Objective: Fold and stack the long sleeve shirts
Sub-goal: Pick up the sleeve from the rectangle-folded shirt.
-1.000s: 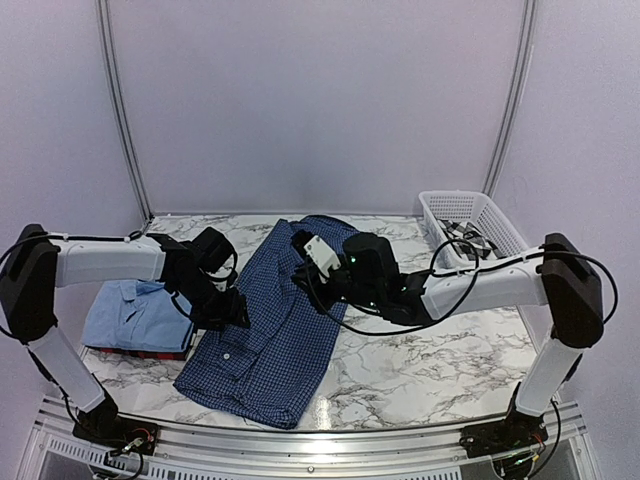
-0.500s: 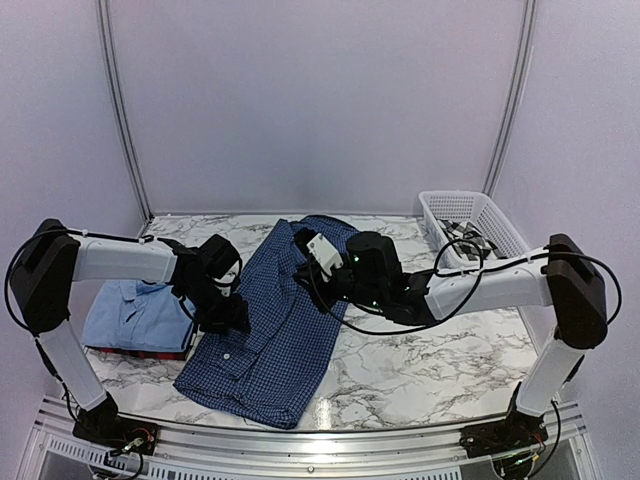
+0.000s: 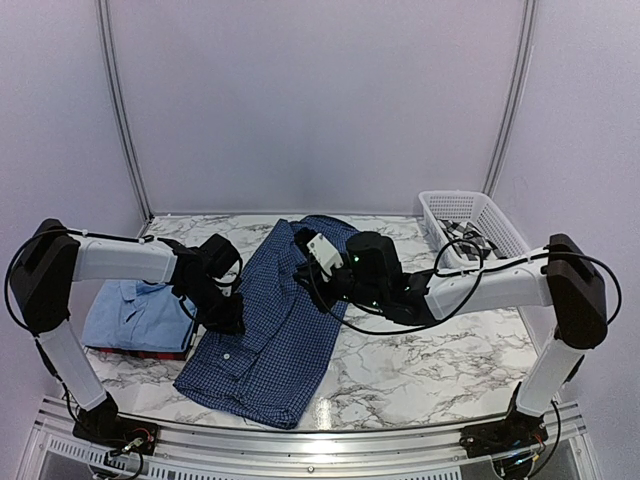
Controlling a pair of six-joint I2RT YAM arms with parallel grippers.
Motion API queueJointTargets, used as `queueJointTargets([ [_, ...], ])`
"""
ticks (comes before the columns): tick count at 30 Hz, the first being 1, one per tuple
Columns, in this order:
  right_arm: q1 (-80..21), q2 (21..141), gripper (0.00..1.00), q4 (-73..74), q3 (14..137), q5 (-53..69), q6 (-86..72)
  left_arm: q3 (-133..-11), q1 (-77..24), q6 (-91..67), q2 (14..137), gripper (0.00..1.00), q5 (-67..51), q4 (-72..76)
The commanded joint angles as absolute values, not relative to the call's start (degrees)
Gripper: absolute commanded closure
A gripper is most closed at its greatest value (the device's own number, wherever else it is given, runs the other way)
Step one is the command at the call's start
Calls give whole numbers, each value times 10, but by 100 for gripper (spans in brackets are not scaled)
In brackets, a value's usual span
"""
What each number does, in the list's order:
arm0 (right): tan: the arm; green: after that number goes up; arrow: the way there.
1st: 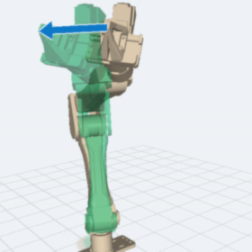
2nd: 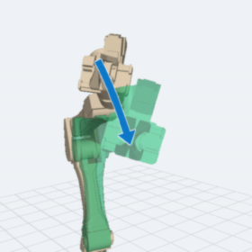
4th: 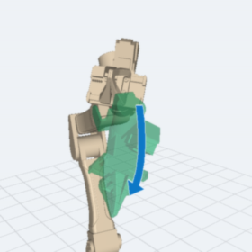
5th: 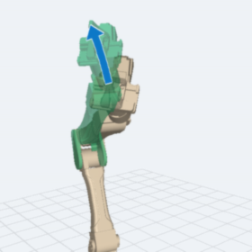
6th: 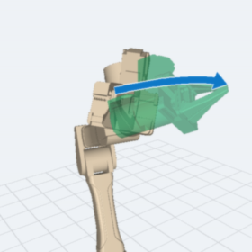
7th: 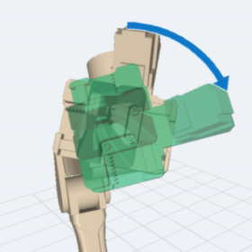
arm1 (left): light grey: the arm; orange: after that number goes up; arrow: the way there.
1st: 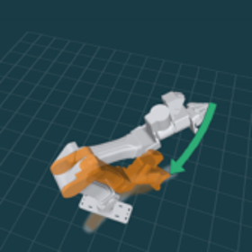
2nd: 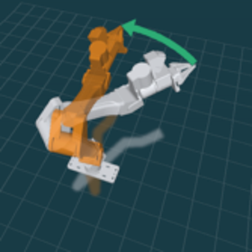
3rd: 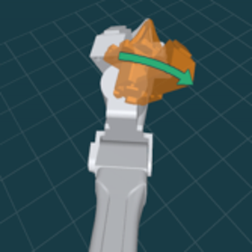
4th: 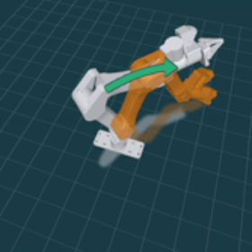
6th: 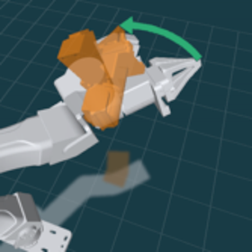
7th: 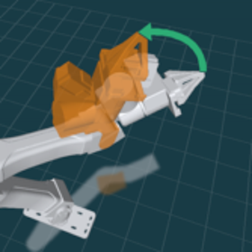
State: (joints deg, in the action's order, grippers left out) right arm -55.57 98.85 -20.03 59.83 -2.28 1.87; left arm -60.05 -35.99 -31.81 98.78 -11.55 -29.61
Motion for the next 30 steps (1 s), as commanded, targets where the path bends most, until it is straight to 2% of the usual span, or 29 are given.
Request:
queueJointTargets([
  [1,-551,980,86,-205,603,-31,13,-604,-357,-309,990,78,-123,-292],
  [2,-551,980,86,-204,603,-31,12,-603,-357,-307,988,77,-121,-293],
  [6,-551,981,86,-205,601,-30,11,-600,-355,-302,974,56,-59,-308],
  [7,-551,982,86,-205,601,-30,12,-599,-351,-300,973,54,-54,-310],
  [17,-551,987,85,-201,608,-29,15,-615,-331,-265,1007,38,-110,-306],
  [23,-551,988,85,-201,609,-30,14,-618,-332,-264,1011,38,-128,-304],
  [30,-551,995,85,-202,616,-30,13,-617,-333,-269,975,48,-153,-305],
])
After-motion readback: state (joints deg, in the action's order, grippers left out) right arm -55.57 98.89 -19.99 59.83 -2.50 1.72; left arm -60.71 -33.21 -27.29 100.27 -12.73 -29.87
